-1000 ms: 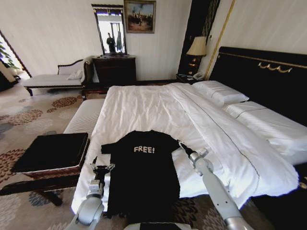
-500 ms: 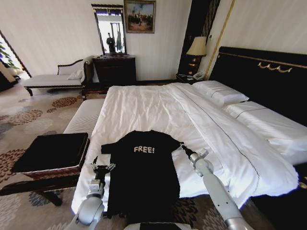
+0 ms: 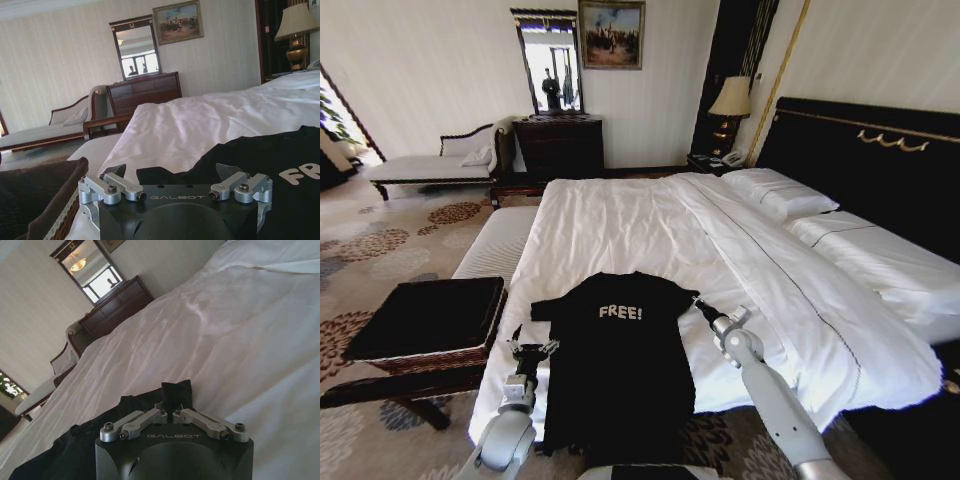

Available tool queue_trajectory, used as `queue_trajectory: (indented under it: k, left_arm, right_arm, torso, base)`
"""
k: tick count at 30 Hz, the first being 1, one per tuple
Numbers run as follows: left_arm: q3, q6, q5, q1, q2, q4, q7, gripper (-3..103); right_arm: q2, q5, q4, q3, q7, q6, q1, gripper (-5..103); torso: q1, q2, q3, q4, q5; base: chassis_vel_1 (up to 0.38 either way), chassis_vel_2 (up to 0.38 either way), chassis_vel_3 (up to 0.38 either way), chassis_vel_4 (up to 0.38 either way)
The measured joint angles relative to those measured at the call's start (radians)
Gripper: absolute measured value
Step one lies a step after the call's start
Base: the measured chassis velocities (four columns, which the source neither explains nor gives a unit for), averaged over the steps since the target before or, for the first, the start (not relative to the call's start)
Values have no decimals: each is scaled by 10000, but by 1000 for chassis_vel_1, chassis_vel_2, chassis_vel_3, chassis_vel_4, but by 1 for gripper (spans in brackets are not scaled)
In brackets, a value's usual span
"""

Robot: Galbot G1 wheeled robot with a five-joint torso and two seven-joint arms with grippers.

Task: Fold the clothes on the bed and place them into the basket.

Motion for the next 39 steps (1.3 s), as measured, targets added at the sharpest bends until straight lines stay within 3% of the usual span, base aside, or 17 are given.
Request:
queue_trajectory:
  k: [8, 25, 28, 30, 31, 35, 39]
  left_arm:
    - [-250, -78, -1, 195, -50, -147, 7, 100]
    - [-414, -144, -51, 341, -114, -245, 40, 100]
    - [-444, -145, -43, 361, -116, -251, 41, 100]
    - [-447, -145, -41, 363, -122, -253, 40, 100]
    - [-448, -145, -40, 365, -129, -256, 42, 100]
    - [-449, -145, -33, 363, -143, -268, 48, 100]
    - [-442, -140, -32, 355, -174, -309, 46, 100]
  right_arm:
    - [218, -902, 52, -1332, -85, 219, 393, 0]
    - [1042, -1843, -1126, -2439, 38, 486, 1195, -3]
    - [1041, -2001, -1098, -2660, 40, 501, 1162, 13]
    - [983, -2015, -970, -2745, 43, 499, 1088, 13]
    - [904, -2069, -795, -2843, 58, 490, 989, 18]
    - [551, -3040, -70, -3160, 278, 441, 605, 34]
    - [397, -3326, 1073, -2695, 403, 499, 160, 51]
  torso:
    - [1, 0, 1, 1, 2]
    - [0, 0, 0, 0, 0]
    - [1, 0, 0, 2, 1]
    - [1, -1, 1, 1, 1]
    - [1, -1, 0, 1, 1]
    - [0, -1, 0, -1, 1]
    - [0, 0, 0, 2, 3]
  base:
    - [0, 0, 0, 0]
    - [0, 0, 0, 0]
    - [0, 0, 0, 0]
    - [0, 0, 0, 0]
    - [0, 0, 0, 0]
    - [0, 0, 0, 0]
    - [0, 0, 0, 0]
